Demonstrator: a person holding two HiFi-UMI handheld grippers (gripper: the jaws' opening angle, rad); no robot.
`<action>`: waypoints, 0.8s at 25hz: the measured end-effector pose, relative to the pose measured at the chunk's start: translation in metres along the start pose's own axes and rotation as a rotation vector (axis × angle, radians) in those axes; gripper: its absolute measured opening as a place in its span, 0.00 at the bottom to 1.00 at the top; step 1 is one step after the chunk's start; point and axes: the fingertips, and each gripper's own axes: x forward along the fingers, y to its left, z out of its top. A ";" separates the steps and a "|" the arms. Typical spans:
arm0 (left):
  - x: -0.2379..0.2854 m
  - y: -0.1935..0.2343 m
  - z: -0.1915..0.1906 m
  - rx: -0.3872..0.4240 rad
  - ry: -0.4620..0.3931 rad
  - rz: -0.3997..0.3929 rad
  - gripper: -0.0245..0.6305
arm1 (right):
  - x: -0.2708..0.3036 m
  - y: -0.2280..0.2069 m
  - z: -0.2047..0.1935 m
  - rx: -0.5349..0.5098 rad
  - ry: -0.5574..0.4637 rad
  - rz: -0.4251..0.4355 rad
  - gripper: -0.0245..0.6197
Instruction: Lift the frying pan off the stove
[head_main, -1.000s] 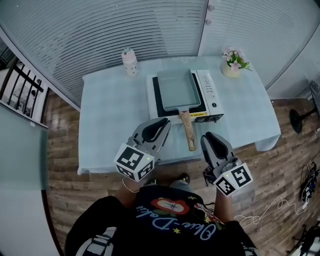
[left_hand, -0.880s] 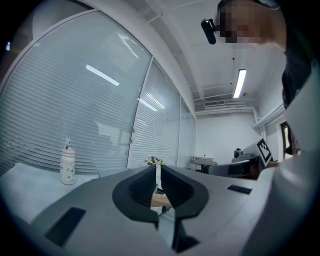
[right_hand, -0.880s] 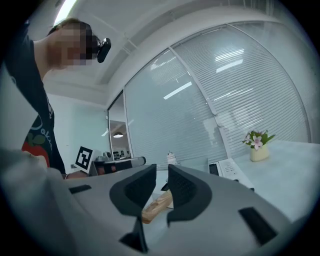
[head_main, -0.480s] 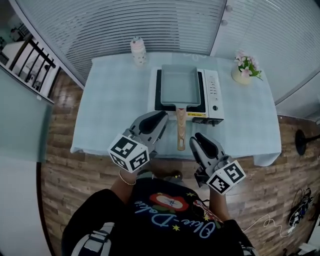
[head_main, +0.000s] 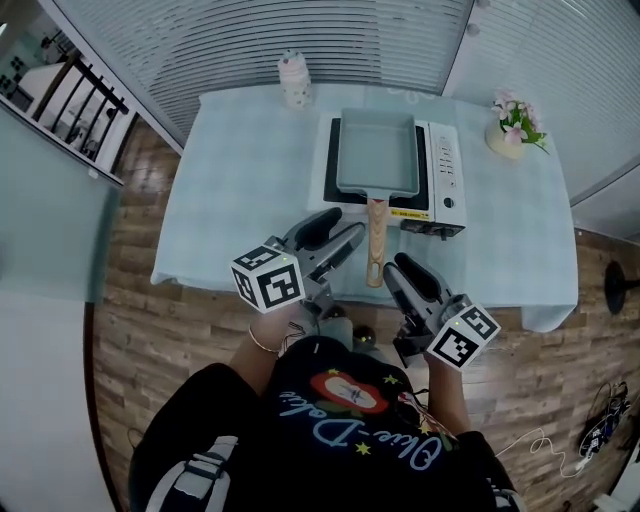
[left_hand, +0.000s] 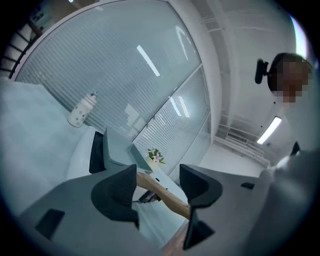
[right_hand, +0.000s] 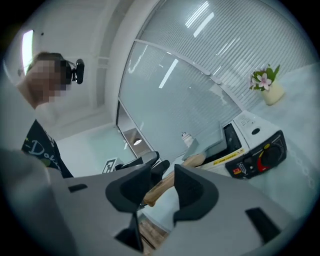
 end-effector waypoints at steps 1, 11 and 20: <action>0.003 0.002 -0.001 -0.037 -0.002 -0.011 0.42 | 0.001 -0.002 0.001 0.018 -0.002 0.000 0.24; 0.027 0.022 -0.025 -0.319 0.103 -0.082 0.47 | 0.019 -0.008 -0.005 0.192 0.004 0.006 0.34; 0.050 0.022 -0.035 -0.534 0.141 -0.164 0.49 | 0.026 -0.010 -0.009 0.282 0.018 0.046 0.35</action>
